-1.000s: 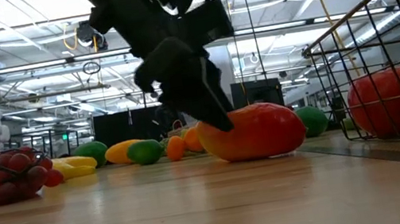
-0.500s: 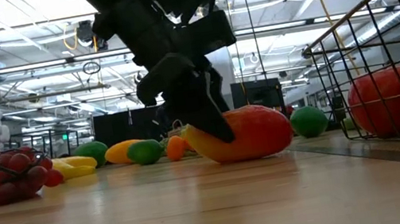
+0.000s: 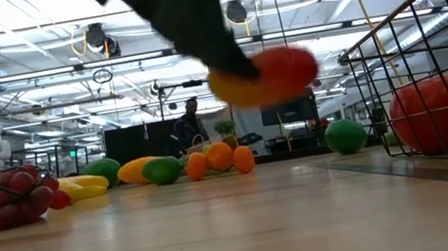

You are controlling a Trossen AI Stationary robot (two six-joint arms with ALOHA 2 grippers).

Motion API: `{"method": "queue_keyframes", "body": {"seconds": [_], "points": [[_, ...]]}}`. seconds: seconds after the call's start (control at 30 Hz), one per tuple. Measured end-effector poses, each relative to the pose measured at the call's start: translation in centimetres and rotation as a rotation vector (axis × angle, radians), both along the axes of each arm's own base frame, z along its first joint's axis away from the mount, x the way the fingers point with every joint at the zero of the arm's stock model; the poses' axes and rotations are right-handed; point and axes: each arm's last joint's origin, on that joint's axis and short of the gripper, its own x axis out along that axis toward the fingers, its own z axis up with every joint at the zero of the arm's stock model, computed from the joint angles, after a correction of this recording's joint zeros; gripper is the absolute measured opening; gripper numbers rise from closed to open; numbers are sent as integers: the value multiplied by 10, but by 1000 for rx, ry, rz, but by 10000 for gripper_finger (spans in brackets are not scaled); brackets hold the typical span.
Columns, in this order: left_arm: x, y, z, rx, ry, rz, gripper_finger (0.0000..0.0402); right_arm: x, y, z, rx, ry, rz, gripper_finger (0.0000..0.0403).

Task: Build produce basket
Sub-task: Put the orange mango into the wire basket

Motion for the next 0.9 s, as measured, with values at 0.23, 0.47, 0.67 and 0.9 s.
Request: {"method": "queue_keyframes", "body": {"seconds": [0.23,0.47,0.67,0.9], "points": [[-25,6,64,-63,-185,148,260,1,1,6,-54,-31,-15,260],[-56,7,119,-197,-373,273,265,0,0,9,-123,-32,-32,260],[-73,7,146,-326,-492,333,266,0,0,9,-126,-32,-31,260],[-77,7,162,-493,-599,383,266,0,0,9,-127,-31,-30,260]]}}
